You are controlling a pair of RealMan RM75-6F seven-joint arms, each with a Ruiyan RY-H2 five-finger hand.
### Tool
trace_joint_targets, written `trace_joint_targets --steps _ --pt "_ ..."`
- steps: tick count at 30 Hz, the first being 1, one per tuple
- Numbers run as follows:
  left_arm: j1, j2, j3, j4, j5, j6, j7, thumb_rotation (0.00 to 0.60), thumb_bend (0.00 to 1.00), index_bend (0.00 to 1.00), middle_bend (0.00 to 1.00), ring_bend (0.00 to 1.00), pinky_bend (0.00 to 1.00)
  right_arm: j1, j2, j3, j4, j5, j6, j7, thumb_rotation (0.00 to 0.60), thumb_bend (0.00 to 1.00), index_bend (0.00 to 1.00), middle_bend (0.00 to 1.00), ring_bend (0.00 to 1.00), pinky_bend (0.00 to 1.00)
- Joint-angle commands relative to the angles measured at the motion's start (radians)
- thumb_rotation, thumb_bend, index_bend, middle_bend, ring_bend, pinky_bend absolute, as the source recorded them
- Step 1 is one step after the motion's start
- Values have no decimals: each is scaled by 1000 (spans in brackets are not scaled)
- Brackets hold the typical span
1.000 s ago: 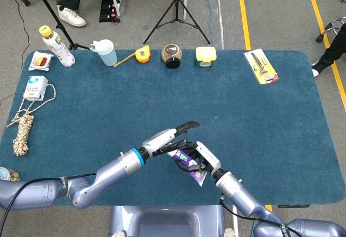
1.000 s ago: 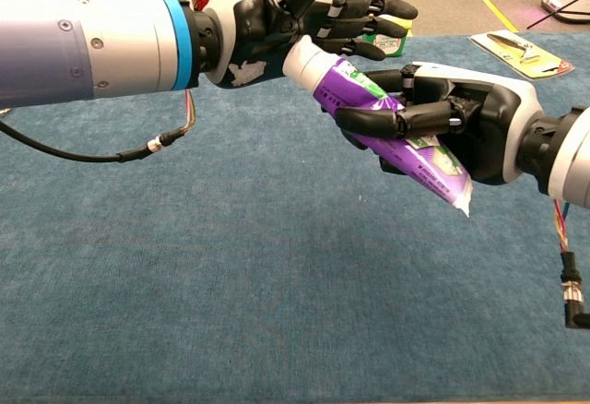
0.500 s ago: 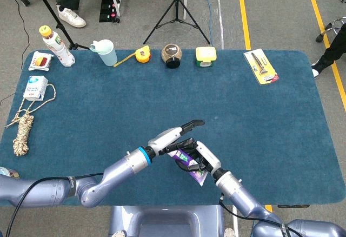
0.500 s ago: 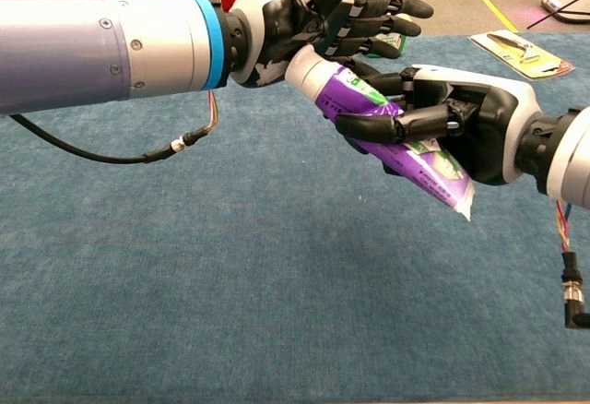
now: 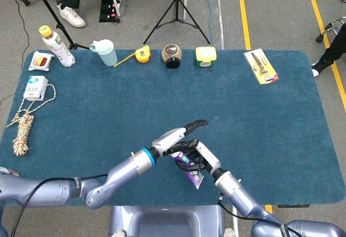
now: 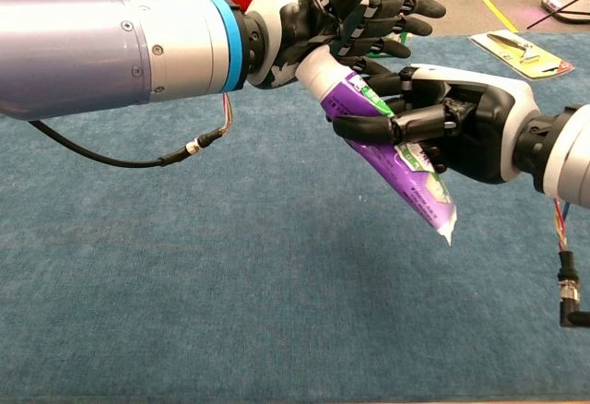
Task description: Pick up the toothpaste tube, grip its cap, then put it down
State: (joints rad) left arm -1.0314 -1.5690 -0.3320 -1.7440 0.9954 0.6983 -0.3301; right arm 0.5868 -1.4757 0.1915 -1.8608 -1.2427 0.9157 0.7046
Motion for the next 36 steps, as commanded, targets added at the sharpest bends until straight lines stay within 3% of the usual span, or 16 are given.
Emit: trace_joint_targets --steps 1,14,23,32,34,36 --pt "3 16 -2 -12 -6 10 18 0 0 0 0 0 72 -4 2 1 8 6 -4 -2 600 599 871 965 1000 1000" --pt "67 189 -20 -93 22 42 35 0 0 0 0 0 72 0 3 -6 64 20 -51 -43 600 599 871 965 1000 1000" --pt "168 328 28 -145 140 113 55 0 0 0 0 0 72 10 23 -11 139 30 -82 -100 600 600 871 957 1000 990" --pt "300 454 112 -168 284 247 99 0 0 0 0 0 72 40 20 -17 280 31 -93 -246 600 604 807 878 942 855" --pt "331 477 130 -169 315 278 91 0 0 0 0 0 72 50 7 -19 322 30 -100 -276 599 606 772 844 904 804" --pt "362 498 148 -165 348 309 81 0 0 0 0 0 72 58 -12 -20 361 34 -106 -297 572 608 681 760 805 706"
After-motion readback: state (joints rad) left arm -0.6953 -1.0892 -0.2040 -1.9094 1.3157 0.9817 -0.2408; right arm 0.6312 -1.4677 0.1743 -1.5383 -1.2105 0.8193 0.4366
